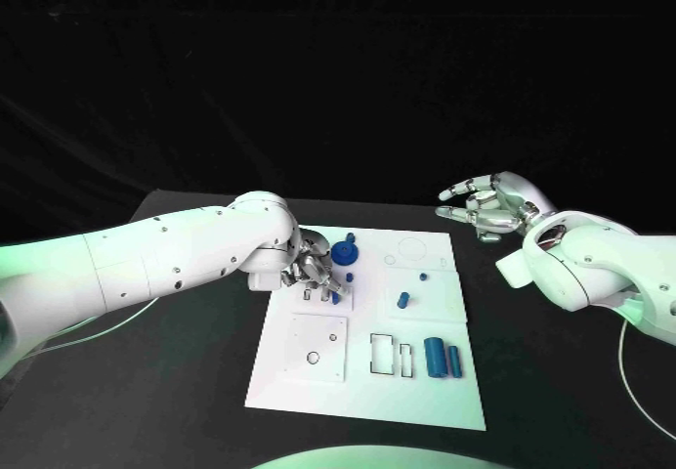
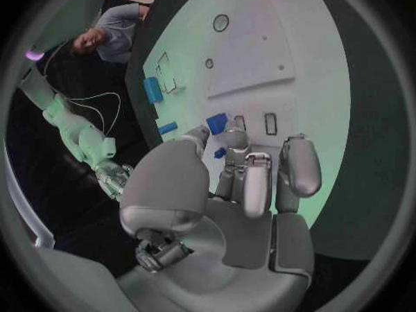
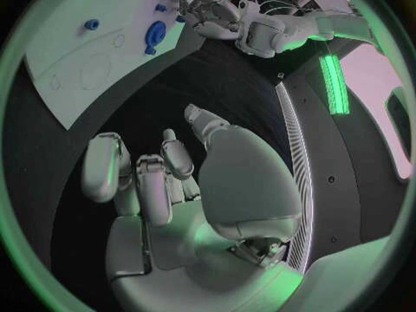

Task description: Assemble the parts on the task board

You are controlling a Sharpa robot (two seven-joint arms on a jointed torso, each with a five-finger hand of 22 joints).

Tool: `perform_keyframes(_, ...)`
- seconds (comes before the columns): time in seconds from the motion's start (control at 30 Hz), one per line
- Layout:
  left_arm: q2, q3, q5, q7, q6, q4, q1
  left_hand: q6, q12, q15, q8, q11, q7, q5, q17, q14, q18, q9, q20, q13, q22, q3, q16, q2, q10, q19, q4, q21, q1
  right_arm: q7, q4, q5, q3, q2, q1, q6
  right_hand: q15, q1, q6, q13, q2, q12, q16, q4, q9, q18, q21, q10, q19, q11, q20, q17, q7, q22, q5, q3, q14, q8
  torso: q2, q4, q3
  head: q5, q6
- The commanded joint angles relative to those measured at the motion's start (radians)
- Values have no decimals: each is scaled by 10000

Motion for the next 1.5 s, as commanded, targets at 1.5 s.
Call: perform_keyframes(1.5, -738, 77, 1944, 103, -1744, 827, -2, -104, 121, -79, 212, -43, -12, 190, 2389, 955, -122, 1289, -39, -13, 556, 7109, 43, -1696, 372, 224, -1693, 362, 1000, -56, -62, -29, -4, -71, -32, 207, -63, -106, -41, -3, 17, -29, -67, 120, -17, 190, -92, -27, -87, -5, -23, 1069, 1, -20, 101, 9, 628, 69, -28, 72, 36, -64, -33)
